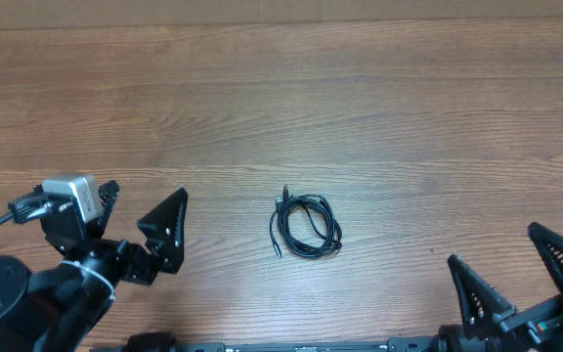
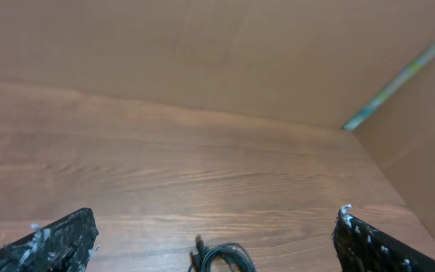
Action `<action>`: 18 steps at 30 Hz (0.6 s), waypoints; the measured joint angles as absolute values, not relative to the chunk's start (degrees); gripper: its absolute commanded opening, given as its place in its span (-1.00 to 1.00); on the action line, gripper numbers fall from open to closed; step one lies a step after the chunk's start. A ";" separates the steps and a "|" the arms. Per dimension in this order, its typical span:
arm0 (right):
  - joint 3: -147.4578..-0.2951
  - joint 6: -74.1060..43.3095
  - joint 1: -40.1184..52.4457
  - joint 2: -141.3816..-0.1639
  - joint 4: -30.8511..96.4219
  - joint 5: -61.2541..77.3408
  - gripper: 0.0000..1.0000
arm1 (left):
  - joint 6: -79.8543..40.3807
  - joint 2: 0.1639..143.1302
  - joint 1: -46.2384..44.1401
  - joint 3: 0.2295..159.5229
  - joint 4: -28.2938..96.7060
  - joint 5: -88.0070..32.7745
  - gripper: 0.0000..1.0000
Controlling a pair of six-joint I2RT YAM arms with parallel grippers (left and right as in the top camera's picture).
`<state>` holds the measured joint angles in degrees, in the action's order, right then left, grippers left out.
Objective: Untangle cables
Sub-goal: 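Raise both arms and swing grippers inward above the black cable coil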
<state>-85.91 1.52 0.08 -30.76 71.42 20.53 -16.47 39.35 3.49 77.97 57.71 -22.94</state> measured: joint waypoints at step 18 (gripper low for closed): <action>-74.39 1.45 0.08 -33.43 65.49 14.85 0.99 | -24.32 51.55 3.49 77.10 58.78 -22.00 0.99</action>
<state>-74.39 1.45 0.08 -33.43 65.49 14.85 -24.32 51.55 3.49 77.10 58.78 -22.00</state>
